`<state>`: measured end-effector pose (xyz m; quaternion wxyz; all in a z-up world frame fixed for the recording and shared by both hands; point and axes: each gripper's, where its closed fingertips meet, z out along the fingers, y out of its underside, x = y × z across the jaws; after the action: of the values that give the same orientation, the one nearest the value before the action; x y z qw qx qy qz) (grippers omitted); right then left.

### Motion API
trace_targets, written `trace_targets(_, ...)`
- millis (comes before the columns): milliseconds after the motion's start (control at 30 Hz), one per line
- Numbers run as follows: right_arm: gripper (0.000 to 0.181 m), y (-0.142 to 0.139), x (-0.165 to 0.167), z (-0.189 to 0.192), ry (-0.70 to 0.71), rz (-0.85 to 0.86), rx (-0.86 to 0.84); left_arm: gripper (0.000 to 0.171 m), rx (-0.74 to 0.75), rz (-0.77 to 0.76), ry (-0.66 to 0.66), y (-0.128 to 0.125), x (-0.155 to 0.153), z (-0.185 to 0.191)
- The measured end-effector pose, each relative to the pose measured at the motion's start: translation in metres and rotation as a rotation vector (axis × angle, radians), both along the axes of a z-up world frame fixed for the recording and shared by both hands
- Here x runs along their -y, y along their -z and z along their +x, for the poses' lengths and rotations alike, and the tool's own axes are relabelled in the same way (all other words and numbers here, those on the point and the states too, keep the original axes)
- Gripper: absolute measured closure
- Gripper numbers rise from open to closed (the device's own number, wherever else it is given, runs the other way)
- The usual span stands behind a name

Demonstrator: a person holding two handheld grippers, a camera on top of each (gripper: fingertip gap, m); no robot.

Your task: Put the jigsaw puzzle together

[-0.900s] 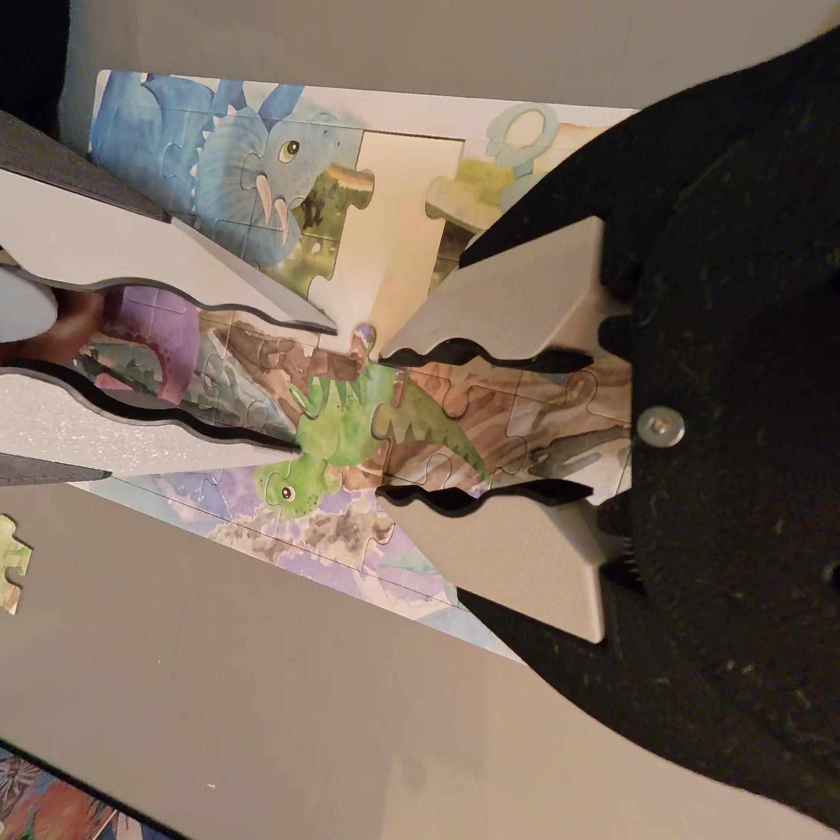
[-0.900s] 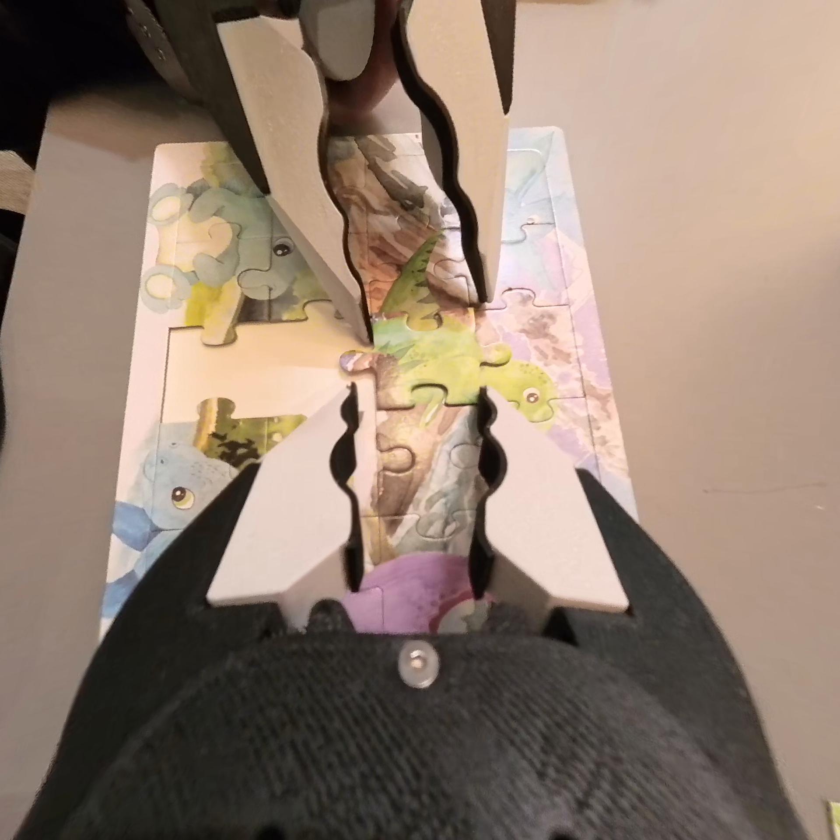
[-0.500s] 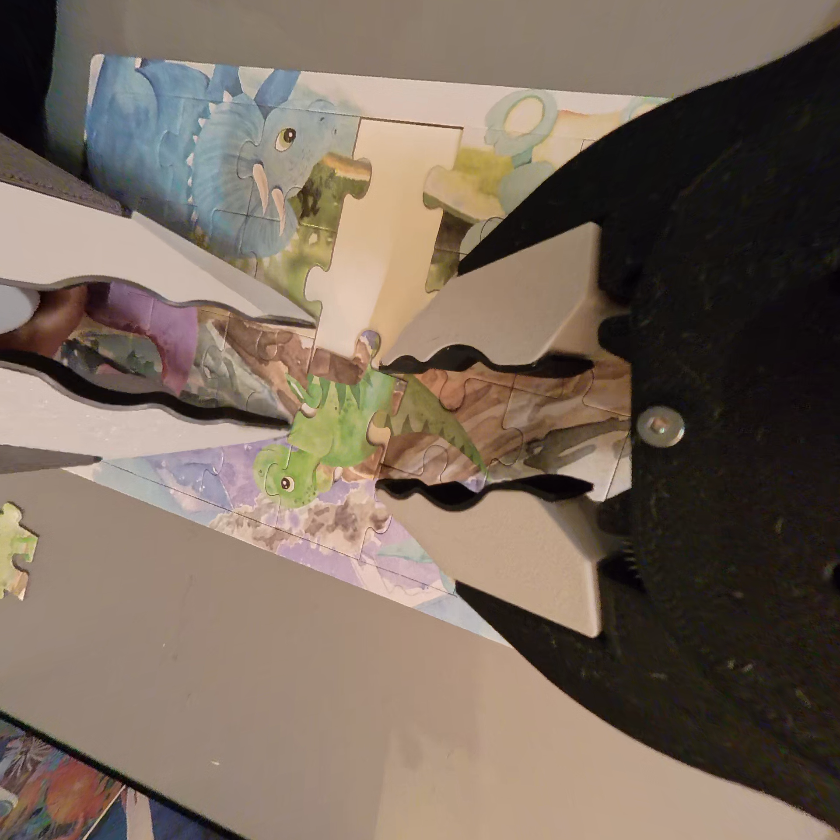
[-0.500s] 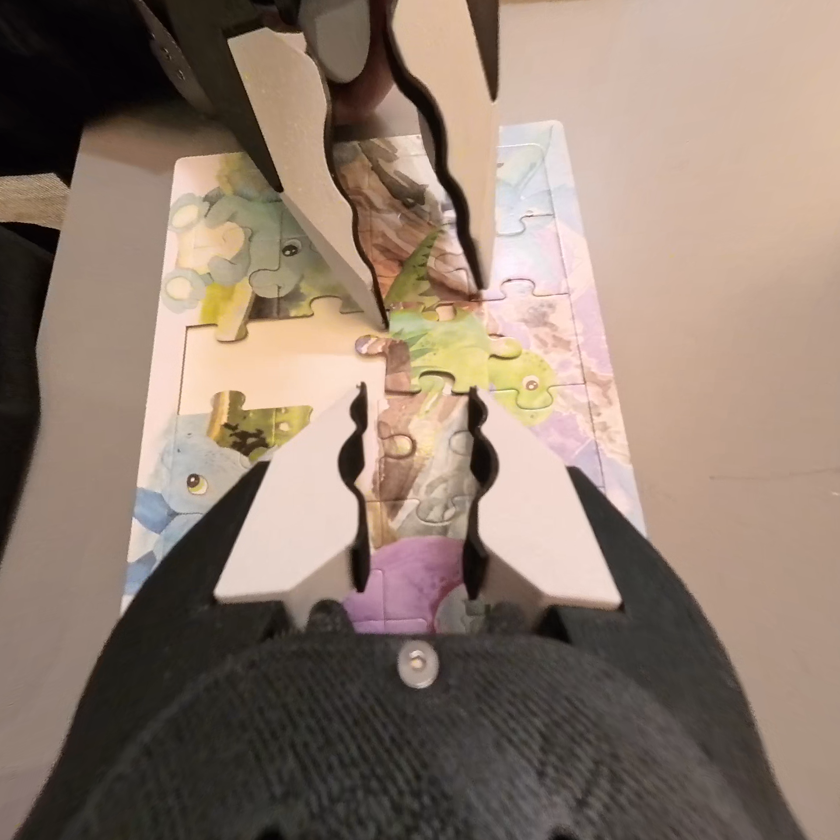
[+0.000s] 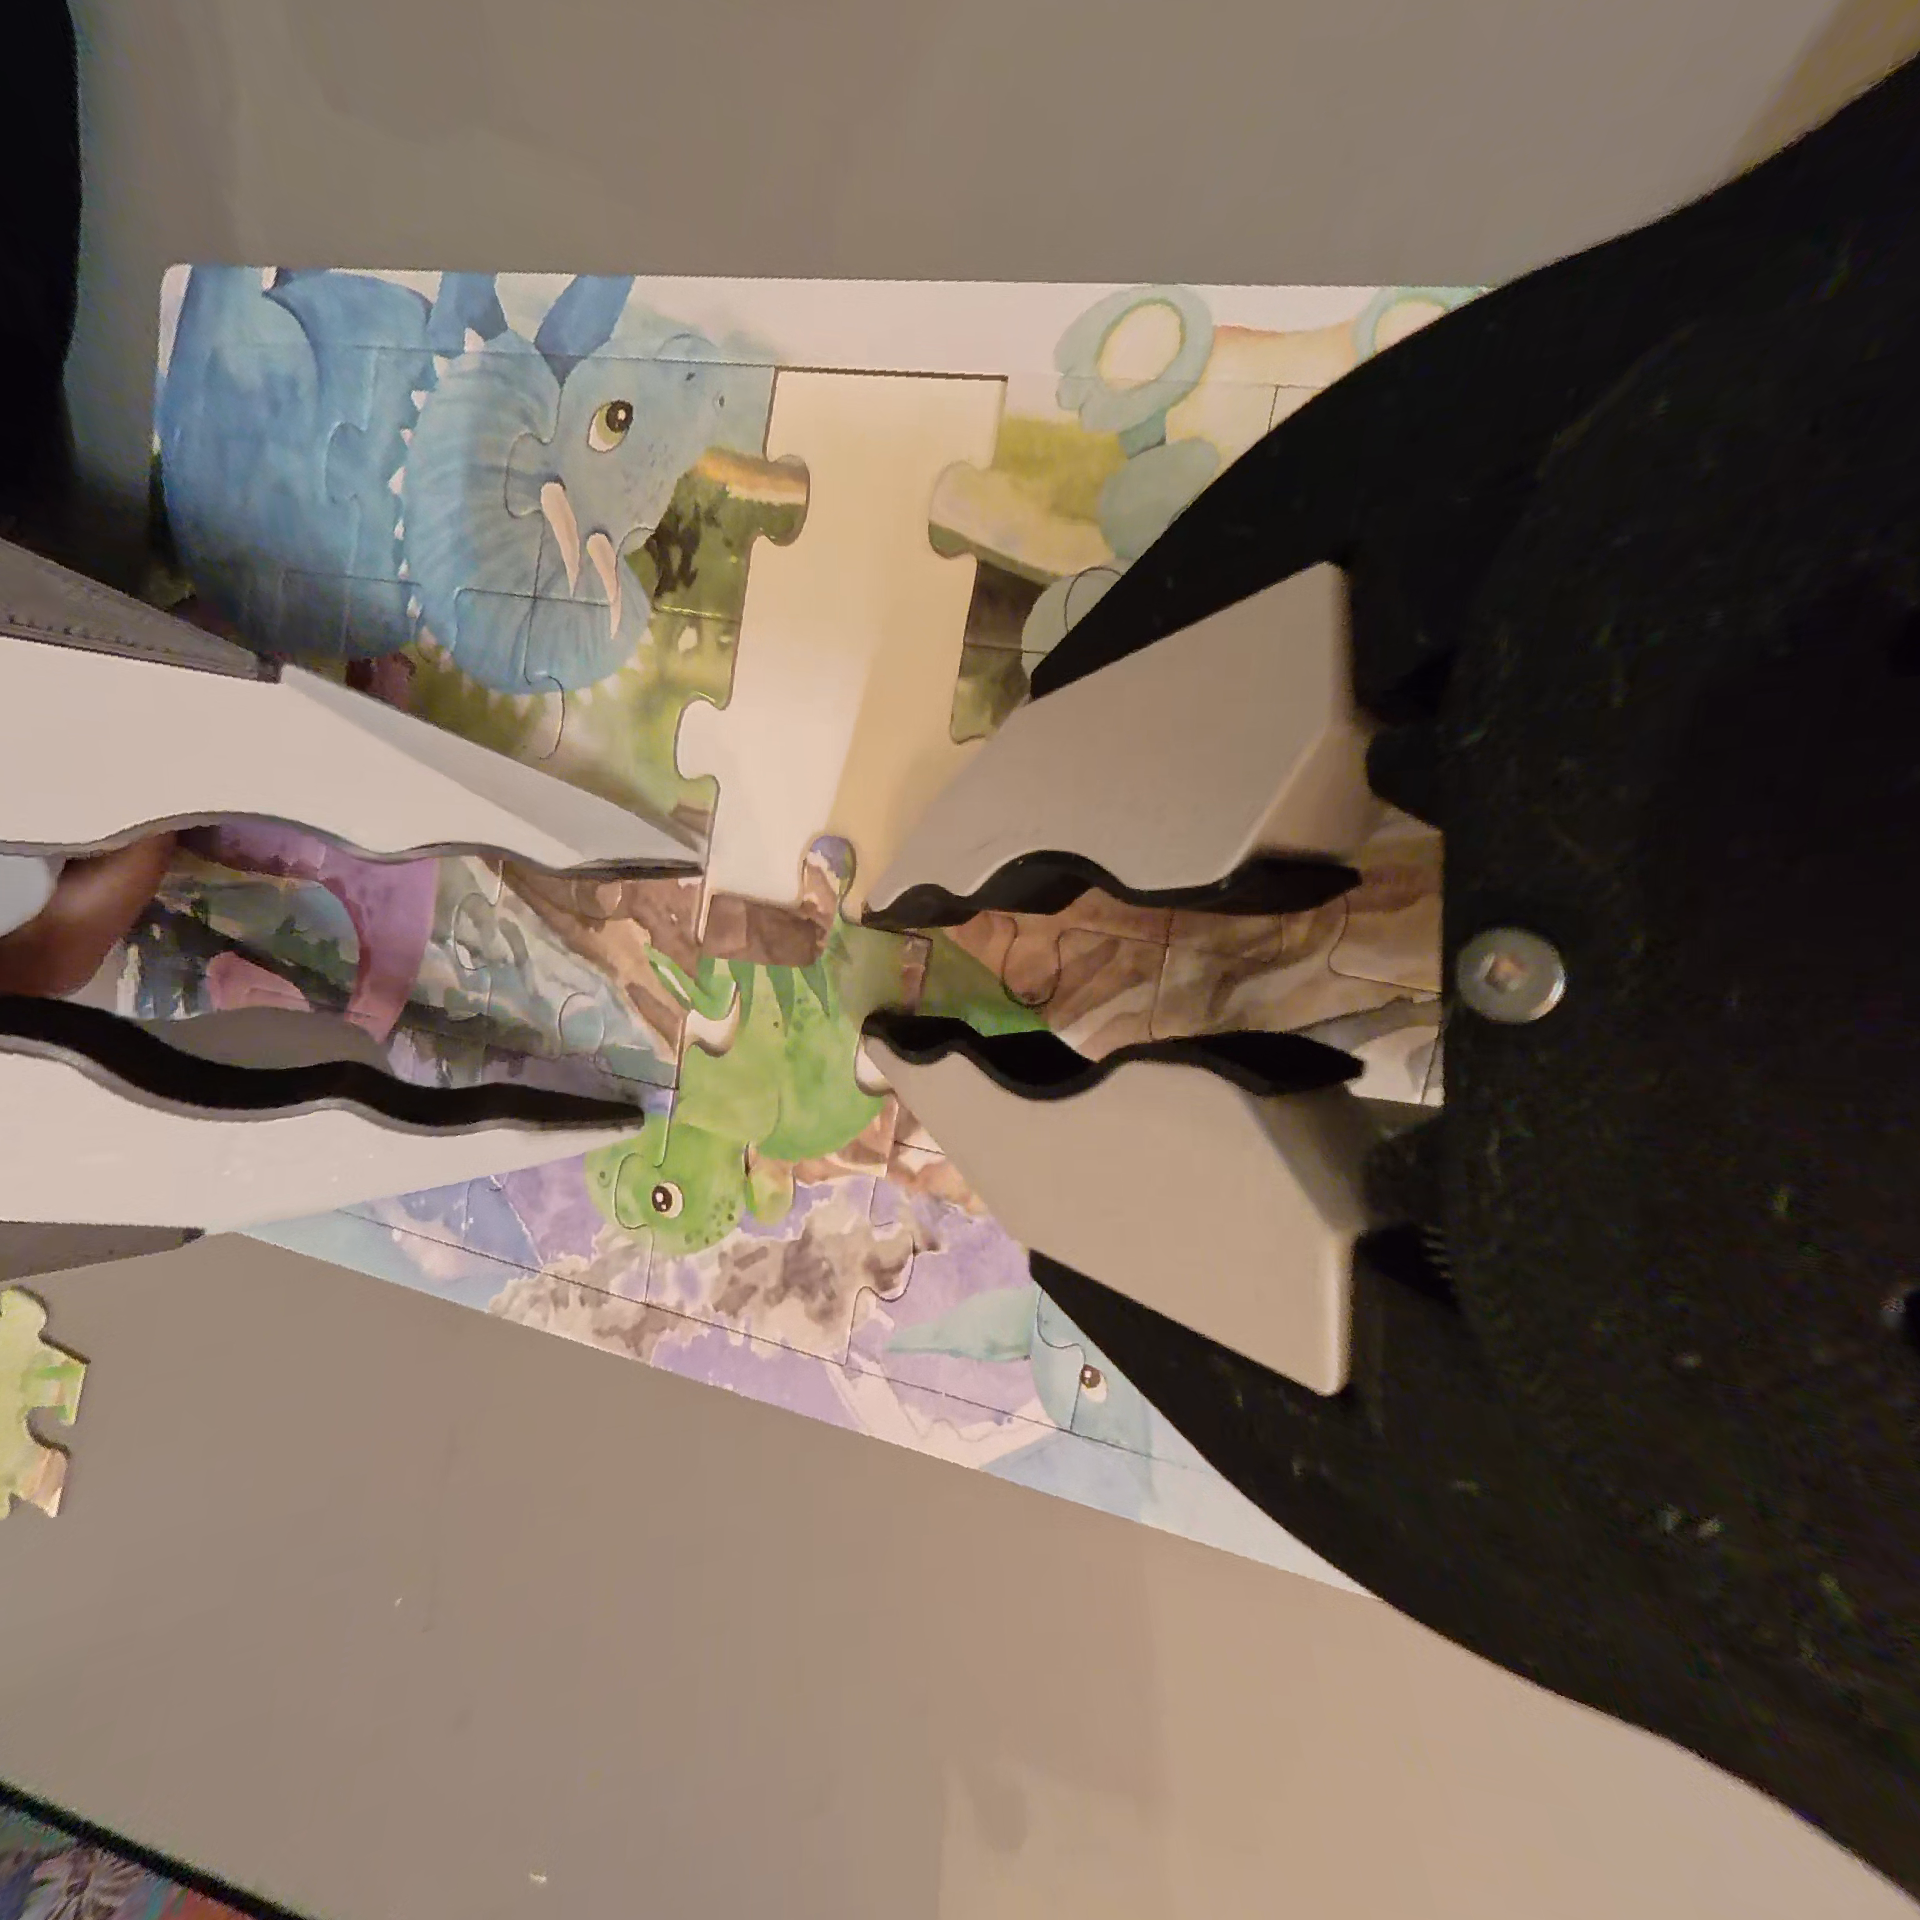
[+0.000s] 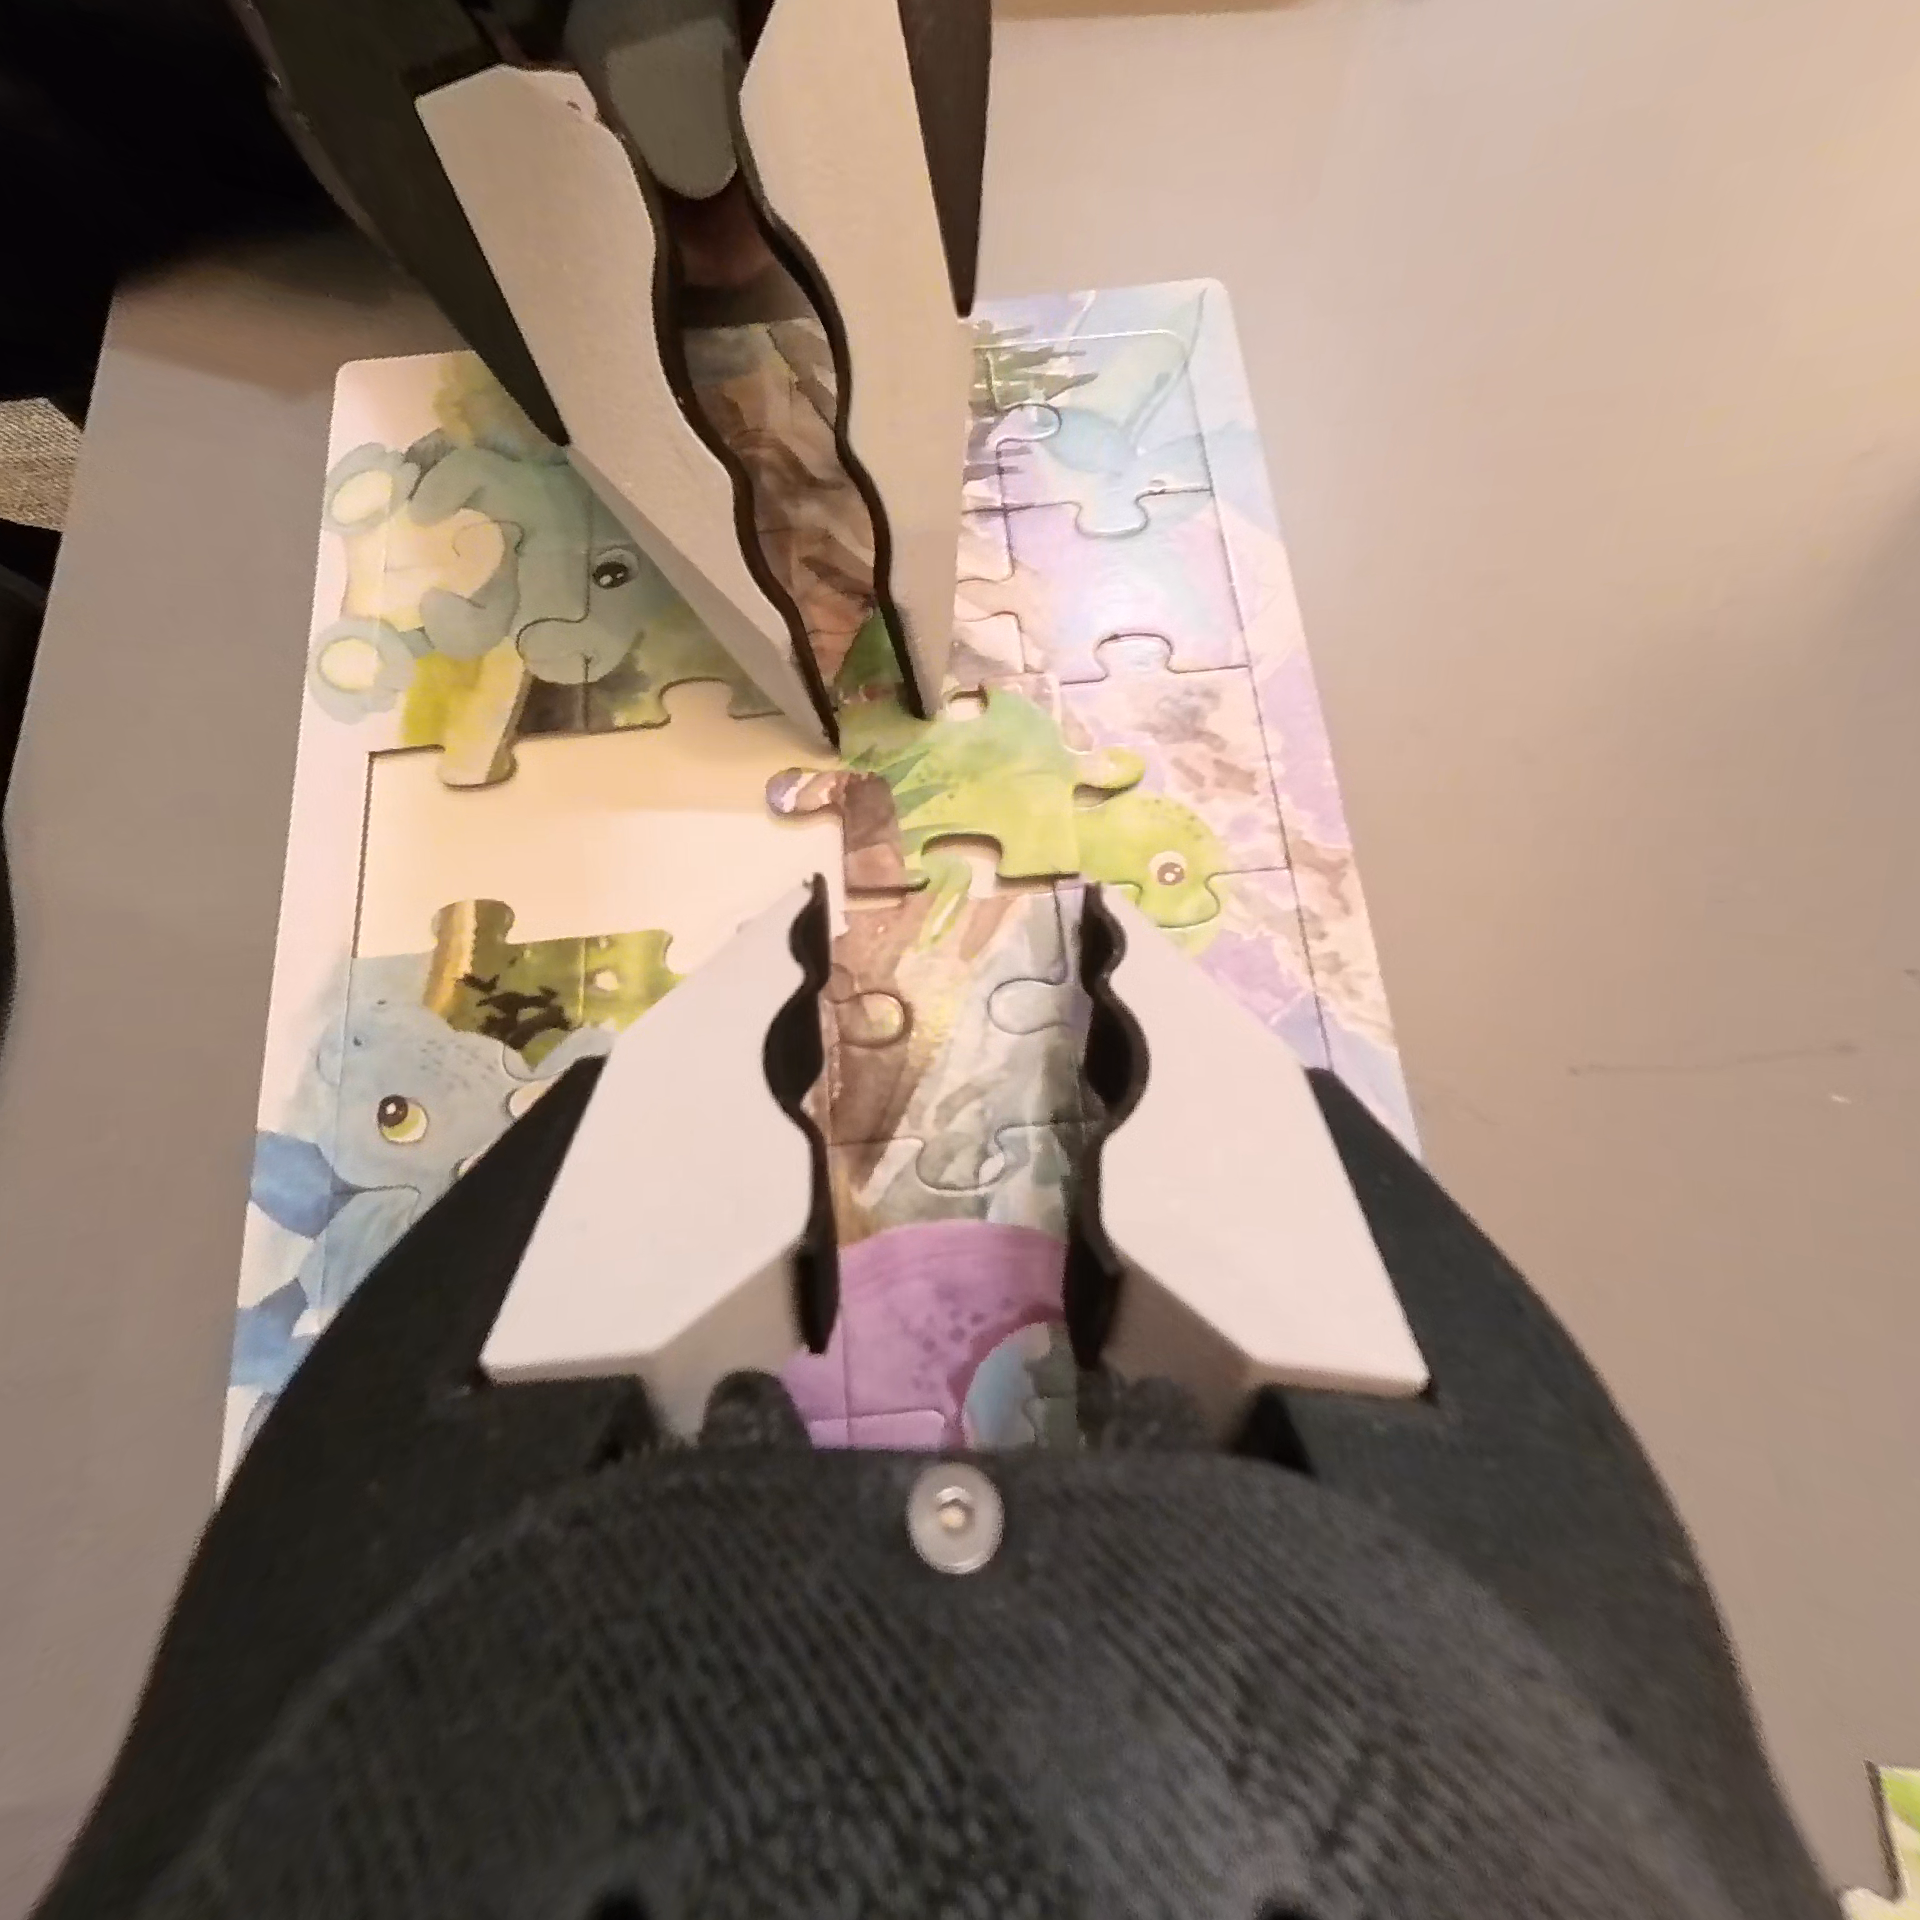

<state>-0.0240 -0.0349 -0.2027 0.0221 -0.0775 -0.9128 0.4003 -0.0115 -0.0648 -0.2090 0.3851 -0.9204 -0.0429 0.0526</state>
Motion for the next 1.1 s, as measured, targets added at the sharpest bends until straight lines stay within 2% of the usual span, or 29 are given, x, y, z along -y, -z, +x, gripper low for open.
trace_targets(700, 0.134, -0.002, -0.002, -0.001, 0.003, -0.014, 0.011, 0.157, 0.049, 0.074, 0.106, -0.013, -0.004, 0.02)
trace_targets(1100, 0.135, -0.002, -0.002, -0.001, 0.001, -0.013, 0.013, 0.158, 0.114, 0.074, 0.158, -0.011, -0.001, 0.031)
